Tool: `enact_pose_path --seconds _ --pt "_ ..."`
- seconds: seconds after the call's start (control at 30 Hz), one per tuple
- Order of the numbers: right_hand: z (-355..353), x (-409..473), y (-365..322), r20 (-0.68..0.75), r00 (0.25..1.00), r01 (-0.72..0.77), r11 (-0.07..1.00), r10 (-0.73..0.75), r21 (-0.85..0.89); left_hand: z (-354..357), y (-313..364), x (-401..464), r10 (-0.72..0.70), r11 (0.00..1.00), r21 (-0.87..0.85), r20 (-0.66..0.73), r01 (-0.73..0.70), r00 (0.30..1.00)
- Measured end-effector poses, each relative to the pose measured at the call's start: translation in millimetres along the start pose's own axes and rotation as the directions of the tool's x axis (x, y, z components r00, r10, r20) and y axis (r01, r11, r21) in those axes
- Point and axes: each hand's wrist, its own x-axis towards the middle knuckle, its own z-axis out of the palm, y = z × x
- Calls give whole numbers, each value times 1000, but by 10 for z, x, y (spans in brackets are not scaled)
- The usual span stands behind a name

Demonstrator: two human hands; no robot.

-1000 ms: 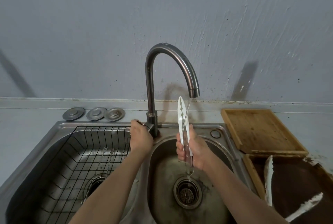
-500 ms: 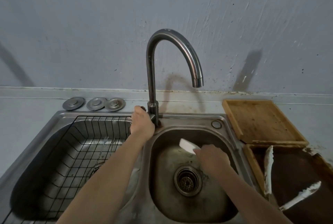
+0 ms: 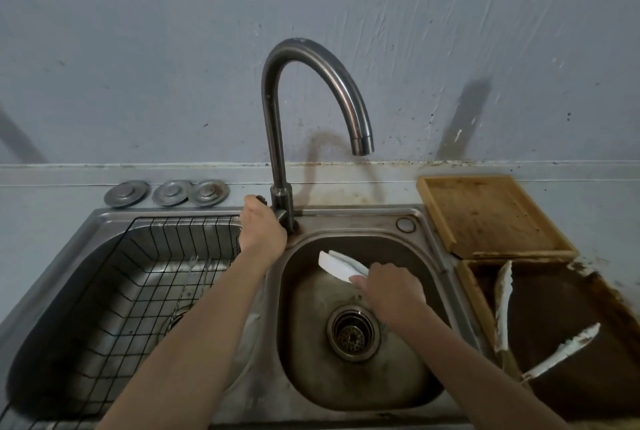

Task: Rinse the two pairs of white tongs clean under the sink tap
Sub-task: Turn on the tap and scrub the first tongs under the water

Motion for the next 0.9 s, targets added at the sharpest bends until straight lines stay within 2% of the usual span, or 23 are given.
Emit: enact_pose_path --seconds 0.03,0.1,0.17,0.2,0.27,0.33,0.4,0.43,0.5,0.53,0.57,0.6,0.63,0.67,0.73,0.8,0.9 --pt "6 -13 8 -9 999 33 999 -33 -18 3 -1 10 -3 1000 -4 -5 3 1000" --pt "41 -15 76 158 985 86 993 -71 -84 9 1 16 -3 1000 -16 -7 3 1000" --pt "86 -28 176 326 945 42 999 -33 -21 29 -12 5 6 999 -35 -4 -6 1000" --pt "92 -32 223 337 941 -6 999 -13 53 31 -36 3 12 999 -53 -2 -12 1000" --pt "43 -16 344 288 958 -73 978 15 193 51 -40 -9 5 992 -128 -3 -6 1000" --pt "-60 11 490 231 972 -114 951 46 288 127 1 -79 -70 970 -235 -37 59 997" --pt "-184 55 669 104 992 -108 908 72 405 222 86 -268 -170 938 -324 -126 121 977" --pt "-257 91 808 11 994 -97 871 105 482 347 175 -372 -155 944 -319 -191 88 969" --pt "-404 128 1017 -177 970 -37 817 168 575 525 287 -589 -81 953 -303 -313 -18 946" --pt "-470 149 1113 -259 944 -18 819 202 574 591 352 -662 -18 949 -304 -313 -82 950" --pt "-526 187 1249 -319 918 -19 830 236 557 695 455 -696 79 940 -302 -252 -156 965" --pt "-564 221 1346 -345 903 -34 842 256 538 768 537 -704 201 930 -286 -132 -231 971" --pt "-585 254 1431 -339 899 -64 849 277 524 845 625 -695 328 914 -263 28 -310 944" --pt "-587 296 1527 -313 898 -107 845 308 524 934 746 -688 436 890 -242 204 -387 876" --pt "-558 366 1664 -262 896 -179 831 359 527 1082 990 -677 584 794 -137 440 -592 682" --pt "-508 421 1745 -243 888 -223 826 391 517 1243 1187 -677 669 629 -60 549 -775 501" --pt "-423 502 1798 -253 864 -261 818 434 512 1483 1322 -673 682 497 -101 659 -862 315"
